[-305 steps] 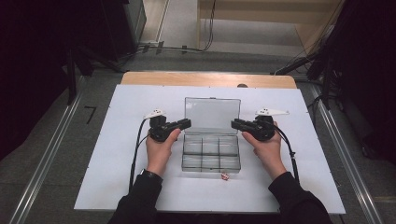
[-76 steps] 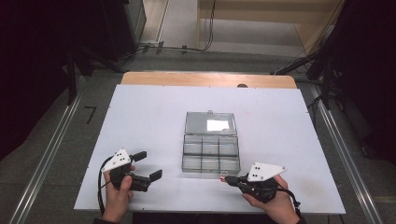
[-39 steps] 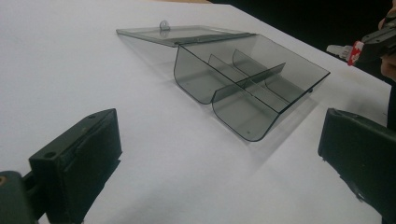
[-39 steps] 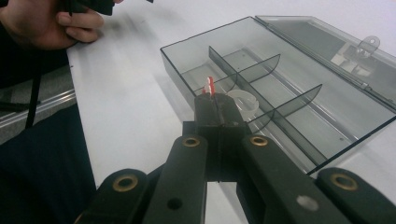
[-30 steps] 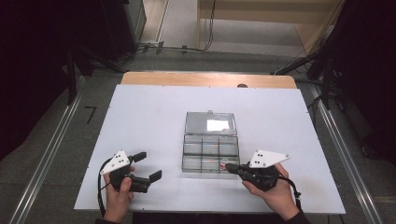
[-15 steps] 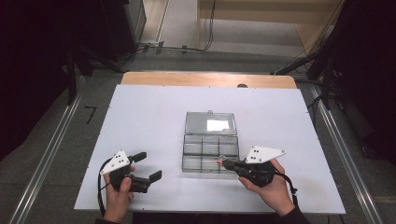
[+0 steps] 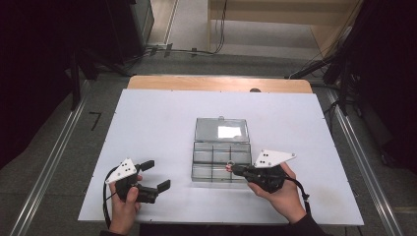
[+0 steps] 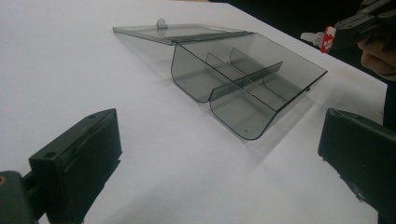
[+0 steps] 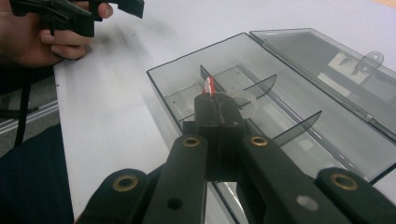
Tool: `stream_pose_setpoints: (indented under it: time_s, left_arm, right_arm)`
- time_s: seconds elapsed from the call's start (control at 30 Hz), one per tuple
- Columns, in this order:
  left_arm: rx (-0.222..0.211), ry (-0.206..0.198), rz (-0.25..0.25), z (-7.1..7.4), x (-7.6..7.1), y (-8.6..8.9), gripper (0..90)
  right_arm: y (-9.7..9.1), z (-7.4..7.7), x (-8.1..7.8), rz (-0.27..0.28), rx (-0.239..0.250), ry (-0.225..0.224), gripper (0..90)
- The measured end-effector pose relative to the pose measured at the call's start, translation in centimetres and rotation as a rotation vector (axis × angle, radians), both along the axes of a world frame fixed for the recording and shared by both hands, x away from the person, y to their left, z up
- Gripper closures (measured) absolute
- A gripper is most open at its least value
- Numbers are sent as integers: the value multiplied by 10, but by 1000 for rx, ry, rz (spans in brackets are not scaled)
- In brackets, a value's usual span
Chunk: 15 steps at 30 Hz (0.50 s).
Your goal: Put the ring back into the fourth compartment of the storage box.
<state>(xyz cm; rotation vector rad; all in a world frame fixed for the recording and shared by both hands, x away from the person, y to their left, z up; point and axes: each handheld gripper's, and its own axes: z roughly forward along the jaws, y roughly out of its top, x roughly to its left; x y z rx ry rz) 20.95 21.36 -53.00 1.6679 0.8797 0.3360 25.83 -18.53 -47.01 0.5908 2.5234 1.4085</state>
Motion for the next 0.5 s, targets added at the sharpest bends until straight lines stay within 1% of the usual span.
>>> stream_pose_setpoints:
  time_s: [0.33, 0.5]
  left_arm:
    - [-2, 1, -2, 0, 0, 0, 0]
    - [-3, 1, -2, 0, 0, 0, 0]
  right_arm:
    - [5, -1, 6, 0, -6, 12, 886]
    - [8, 1, 8, 4, -9, 10, 886]
